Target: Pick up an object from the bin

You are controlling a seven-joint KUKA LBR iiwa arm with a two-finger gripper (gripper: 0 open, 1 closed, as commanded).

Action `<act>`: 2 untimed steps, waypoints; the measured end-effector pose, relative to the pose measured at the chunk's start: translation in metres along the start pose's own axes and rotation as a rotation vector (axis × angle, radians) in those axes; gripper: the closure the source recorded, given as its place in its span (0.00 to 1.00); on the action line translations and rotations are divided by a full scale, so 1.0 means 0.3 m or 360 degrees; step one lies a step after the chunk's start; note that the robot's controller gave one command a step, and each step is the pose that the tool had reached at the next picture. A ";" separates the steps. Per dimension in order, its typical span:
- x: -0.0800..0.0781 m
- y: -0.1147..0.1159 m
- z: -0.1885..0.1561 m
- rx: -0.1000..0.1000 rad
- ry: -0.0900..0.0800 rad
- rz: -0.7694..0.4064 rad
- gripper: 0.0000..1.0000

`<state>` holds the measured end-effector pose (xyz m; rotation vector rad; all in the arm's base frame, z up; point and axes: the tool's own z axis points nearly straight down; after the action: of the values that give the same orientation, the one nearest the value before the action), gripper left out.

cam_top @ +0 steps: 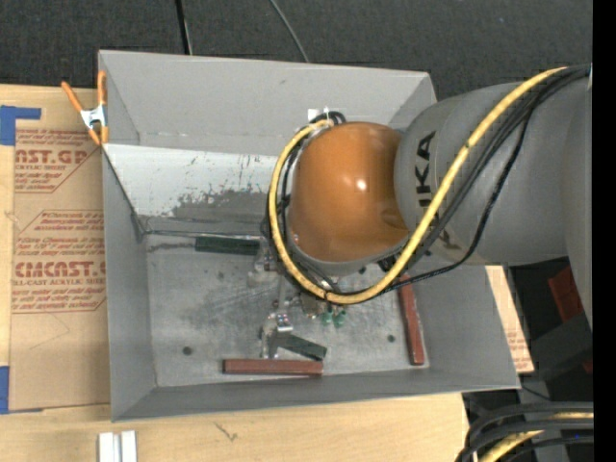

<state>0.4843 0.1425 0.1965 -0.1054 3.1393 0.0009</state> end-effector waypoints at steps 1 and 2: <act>-0.034 -0.083 0.068 -0.0001 -0.0020 -0.0056 0.00; 0.018 -0.230 0.408 -0.0001 -0.0005 -0.0407 1.00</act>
Offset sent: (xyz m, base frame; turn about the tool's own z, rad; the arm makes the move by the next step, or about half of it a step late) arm -0.0025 -0.0705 -0.1265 -0.2561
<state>0.4838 0.0734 0.0741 -0.5045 3.0973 0.0020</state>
